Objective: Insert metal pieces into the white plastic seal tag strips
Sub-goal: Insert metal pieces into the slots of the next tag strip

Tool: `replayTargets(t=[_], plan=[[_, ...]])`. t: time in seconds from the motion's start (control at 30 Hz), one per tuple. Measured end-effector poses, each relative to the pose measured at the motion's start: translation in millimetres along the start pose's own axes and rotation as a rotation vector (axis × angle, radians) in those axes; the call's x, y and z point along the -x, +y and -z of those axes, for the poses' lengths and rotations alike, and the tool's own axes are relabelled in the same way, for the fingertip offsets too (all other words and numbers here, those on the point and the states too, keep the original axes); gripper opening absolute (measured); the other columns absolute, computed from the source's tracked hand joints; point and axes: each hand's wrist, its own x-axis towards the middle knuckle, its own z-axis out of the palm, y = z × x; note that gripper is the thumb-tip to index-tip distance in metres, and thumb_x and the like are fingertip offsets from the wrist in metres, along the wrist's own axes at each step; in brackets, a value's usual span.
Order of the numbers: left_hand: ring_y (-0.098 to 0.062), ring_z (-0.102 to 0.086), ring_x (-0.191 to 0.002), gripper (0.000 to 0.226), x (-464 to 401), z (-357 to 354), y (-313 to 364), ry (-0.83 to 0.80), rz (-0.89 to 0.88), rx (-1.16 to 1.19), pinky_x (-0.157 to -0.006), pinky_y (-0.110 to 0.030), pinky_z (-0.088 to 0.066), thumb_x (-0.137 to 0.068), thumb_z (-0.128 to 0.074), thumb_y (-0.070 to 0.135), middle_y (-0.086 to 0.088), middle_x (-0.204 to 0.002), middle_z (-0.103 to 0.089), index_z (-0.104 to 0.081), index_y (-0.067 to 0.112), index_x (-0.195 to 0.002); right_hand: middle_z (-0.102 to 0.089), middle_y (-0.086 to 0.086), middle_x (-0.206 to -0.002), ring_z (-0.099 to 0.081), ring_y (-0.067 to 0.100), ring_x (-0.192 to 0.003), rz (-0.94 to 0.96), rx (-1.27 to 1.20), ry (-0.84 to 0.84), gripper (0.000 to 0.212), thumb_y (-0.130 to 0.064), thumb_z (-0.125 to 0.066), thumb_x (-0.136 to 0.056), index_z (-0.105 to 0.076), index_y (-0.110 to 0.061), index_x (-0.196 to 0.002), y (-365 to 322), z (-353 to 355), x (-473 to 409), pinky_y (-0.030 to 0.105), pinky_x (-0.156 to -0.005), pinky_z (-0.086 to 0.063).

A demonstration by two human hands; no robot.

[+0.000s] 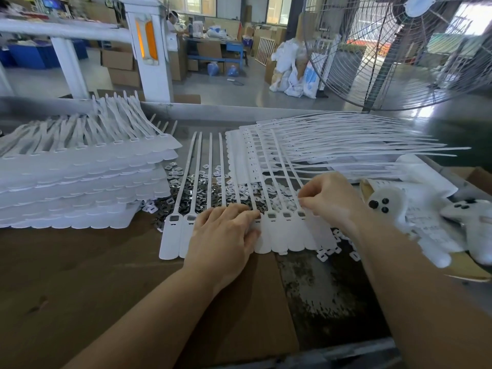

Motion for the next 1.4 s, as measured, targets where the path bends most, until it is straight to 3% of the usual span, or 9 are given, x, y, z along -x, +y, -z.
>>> replayTargets(t=[0.13, 0.27, 0.5, 0.63, 0.73, 0.87, 1.17, 1.3, 1.4], plan=[[-0.009, -0.018, -0.127, 0.044, 0.8, -2.1, -3.5, 0.061, 0.077, 0.019, -0.106, -0.023, -0.009, -0.089, -0.044, 0.052, 0.009, -0.134, -0.029, -0.04, 0.031, -0.127, -0.064, -0.006, -0.087, -0.058, 0.002, -0.076, 0.149, -0.061, -0.016, 0.009, -0.009, -0.065, -0.084, -0.071, -0.014, -0.089, -28.2, -19.9, 2.7, 0.013, -0.067, -0.045], [-0.008, -0.015, -0.111, 0.043, 0.1, -2.4, -3.7, 0.161, 0.194, 0.084, -0.097, -0.022, -0.014, -0.081, -0.051, 0.056, 0.01, -0.109, -0.021, -0.038, 0.025, -0.108, -0.068, -0.002, -0.095, -0.06, 0.01, -0.087, 0.22, -0.032, -0.088, 0.013, -0.008, -0.065, -0.084, -0.071, -0.016, -0.092, -55.4, -47.8, 2.3, 0.026, -0.084, -0.049], [-0.016, -0.021, -0.102, 0.05, 0.6, -2.5, -7.8, 0.176, 0.215, 0.053, -0.095, -0.023, -0.018, -0.075, -0.066, 0.036, -0.001, -0.111, -0.03, -0.041, 0.012, -0.111, -0.065, 0.002, -0.106, -0.06, 0.017, -0.095, 0.298, 0.044, -0.171, 0.019, -0.01, -0.058, -0.087, -0.071, -0.019, -0.099, -77.6, -77.2, -4.1, 0.034, -0.087, -0.05], [-0.013, -0.021, -0.095, 0.038, -0.6, -0.5, -5.7, 0.189, 0.212, 0.07, -0.092, -0.023, -0.019, -0.079, -0.054, 0.041, 0.006, -0.098, -0.02, -0.041, 0.015, -0.102, -0.063, 0.003, -0.107, -0.059, 0.019, -0.094, 0.275, 0.112, -0.253, 0.02, -0.01, -0.056, -0.087, -0.071, -0.018, -0.098, -80.1, -79.1, -11.5, 0.031, -0.086, -0.049], [-0.008, -0.014, -0.085, 0.043, -0.1, 3.3, -3.9, 0.161, 0.225, 0.103, -0.089, -0.024, -0.02, -0.068, -0.036, 0.053, 0.005, -0.096, -0.021, -0.034, 0.018, -0.092, -0.061, 0.0, -0.089, -0.061, 0.02, -0.088, 0.254, 0.133, -0.223, 0.019, -0.007, -0.056, -0.084, -0.071, -0.02, -0.082, -81.9, -82.0, -12.6, 0.032, -0.082, -0.052], [-0.007, -0.012, -0.085, 0.046, 1.5, 5.2, -3.1, 0.148, 0.235, 0.111, -0.089, -0.024, -0.02, -0.062, -0.037, 0.055, 0.004, -0.096, -0.023, -0.031, 0.019, -0.092, -0.059, -0.002, -0.081, -0.061, 0.019, -0.083, 0.233, 0.115, -0.217, 0.016, -0.01, -0.058, -0.084, -0.067, -0.021, -0.076, -81.1, -84.5, -14.3, 0.034, -0.08, -0.053], [-0.008, -0.016, -0.087, 0.053, -0.4, 3.8, -2.2, 0.181, 0.239, 0.118, -0.087, -0.022, -0.022, -0.058, -0.046, 0.055, 0.004, -0.097, -0.028, -0.04, 0.017, -0.095, -0.058, -0.001, -0.12, -0.058, 0.017, -0.103, 0.22, 0.028, -0.266, 0.026, -0.011, -0.056, -0.086, -0.069, -0.025, -0.104, -78.7, -84.0, -14.3, 0.037, -0.093, -0.047], [-0.016, -0.03, -0.099, 0.039, -0.4, 0.9, -5.8, 0.188, 0.221, 0.073, -0.087, -0.019, -0.017, -0.072, -0.06, 0.039, 0.004, -0.097, -0.03, -0.044, 0.014, -0.097, -0.065, -0.005, -0.106, -0.061, 0.016, -0.094, 0.175, 0.001, -0.189, 0.017, -0.015, -0.06, -0.084, -0.071, -0.026, -0.091, -79.5, -90.9, -13.1, 0.037, -0.087, -0.051], [-0.014, -0.027, -0.094, 0.036, 0.1, 1.0, -5.8, 0.216, 0.199, 0.112, -0.083, -0.017, -0.015, -0.073, -0.065, 0.033, 0.004, -0.096, -0.029, -0.044, 0.014, -0.095, -0.068, -0.006, -0.092, -0.063, 0.015, -0.085, 0.165, 0.006, -0.131, 0.013, -0.017, -0.062, -0.083, -0.071, -0.025, -0.086, -78.4, -95.3, -12.5, 0.034, -0.08, -0.052]])
